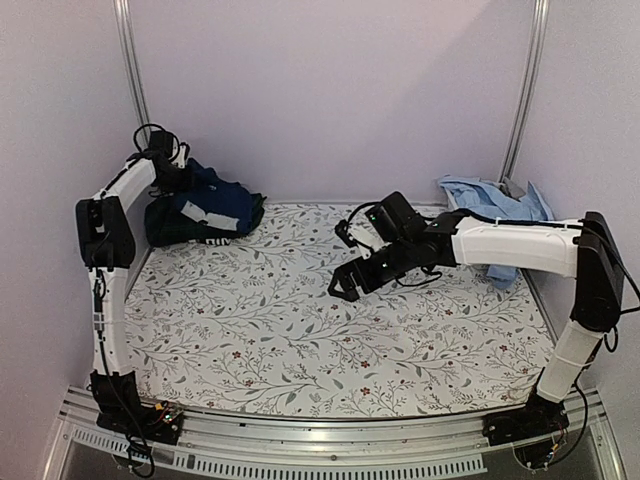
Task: Fold and stack the mixed laundry pile
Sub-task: Place the square-folded T-shirt at the corner of the board.
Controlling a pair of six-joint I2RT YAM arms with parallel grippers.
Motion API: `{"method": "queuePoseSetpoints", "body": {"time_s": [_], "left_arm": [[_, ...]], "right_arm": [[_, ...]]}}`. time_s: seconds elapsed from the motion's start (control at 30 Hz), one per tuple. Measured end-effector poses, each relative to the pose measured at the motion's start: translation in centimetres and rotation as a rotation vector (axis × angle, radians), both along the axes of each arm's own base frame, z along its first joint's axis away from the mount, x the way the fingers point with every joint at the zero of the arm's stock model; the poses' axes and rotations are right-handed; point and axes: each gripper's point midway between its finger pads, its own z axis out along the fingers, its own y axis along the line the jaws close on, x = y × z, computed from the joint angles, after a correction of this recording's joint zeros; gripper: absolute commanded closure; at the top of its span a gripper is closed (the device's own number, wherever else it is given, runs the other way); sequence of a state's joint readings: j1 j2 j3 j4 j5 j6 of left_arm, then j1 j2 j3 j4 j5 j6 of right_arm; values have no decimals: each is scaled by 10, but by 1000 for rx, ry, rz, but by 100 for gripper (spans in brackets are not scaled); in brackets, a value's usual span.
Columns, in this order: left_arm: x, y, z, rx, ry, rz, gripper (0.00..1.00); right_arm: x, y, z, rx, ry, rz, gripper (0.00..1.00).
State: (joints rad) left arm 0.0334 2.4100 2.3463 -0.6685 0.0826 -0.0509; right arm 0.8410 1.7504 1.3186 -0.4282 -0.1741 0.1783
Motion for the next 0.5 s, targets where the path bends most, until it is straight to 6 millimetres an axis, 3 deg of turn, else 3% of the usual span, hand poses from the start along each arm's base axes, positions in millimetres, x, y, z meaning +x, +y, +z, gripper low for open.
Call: {"method": "queuePoseSetpoints", "body": {"time_s": [0.17, 0.37, 0.5], "left_arm": [[4, 33, -37, -14, 44, 32, 95], [8, 55, -54, -38, 45, 52, 58], [8, 78, -57, -103, 33, 90, 50]], "right_arm": [[1, 1, -3, -15, 25, -10, 1], [1, 1, -8, -30, 59, -28, 1], [1, 1, -10, -36, 76, -40, 1]]}}
